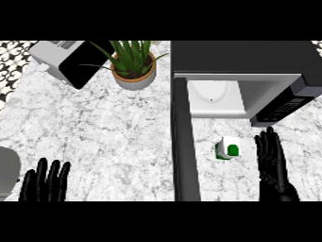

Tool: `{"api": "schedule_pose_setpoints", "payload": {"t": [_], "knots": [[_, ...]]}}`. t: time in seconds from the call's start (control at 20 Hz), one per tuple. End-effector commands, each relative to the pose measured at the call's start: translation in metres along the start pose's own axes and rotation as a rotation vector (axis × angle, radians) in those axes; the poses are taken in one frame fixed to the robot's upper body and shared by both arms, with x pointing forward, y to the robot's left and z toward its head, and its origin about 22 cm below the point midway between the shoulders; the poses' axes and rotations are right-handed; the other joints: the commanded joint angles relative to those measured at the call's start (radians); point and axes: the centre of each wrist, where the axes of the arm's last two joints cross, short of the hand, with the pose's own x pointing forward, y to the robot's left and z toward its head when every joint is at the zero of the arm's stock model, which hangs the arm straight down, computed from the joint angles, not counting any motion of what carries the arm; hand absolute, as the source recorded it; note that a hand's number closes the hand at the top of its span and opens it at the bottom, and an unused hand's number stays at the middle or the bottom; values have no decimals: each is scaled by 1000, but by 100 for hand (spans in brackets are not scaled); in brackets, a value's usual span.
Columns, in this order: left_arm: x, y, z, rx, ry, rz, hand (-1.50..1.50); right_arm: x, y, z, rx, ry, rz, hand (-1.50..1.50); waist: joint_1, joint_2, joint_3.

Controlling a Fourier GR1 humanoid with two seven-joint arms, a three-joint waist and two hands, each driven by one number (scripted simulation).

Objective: Pick up the milk, place it into the microwave and close the microwave

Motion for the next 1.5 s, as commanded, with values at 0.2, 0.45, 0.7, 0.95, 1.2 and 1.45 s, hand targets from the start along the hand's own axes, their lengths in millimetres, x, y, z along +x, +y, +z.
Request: {"api": "schedule_pose_setpoints", "payload": {"t": [0.2,0.45,0.7,0.95,1.2,1.45], "knots": [[1,5,36,-5,-4,10,-150,-35,-4,-6,-13,48,-21,-150,3,2,0],[-8,-2,45,1,-12,-1,-150,-81,-6,-9,-84,66,23,-150,5,2,1],[4,4,39,5,-9,17,-150,-125,-1,11,-152,92,55,-150,3,3,1],[-3,8,54,-13,-5,6,-150,-151,-16,12,-172,105,85,-150,3,3,1],[-13,11,52,8,-4,-7,-150,-177,-36,8,-177,117,74,-150,1,4,1],[-6,13,68,8,-4,16,-150,-204,-41,32,-177,84,97,-150,4,3,1]]}}
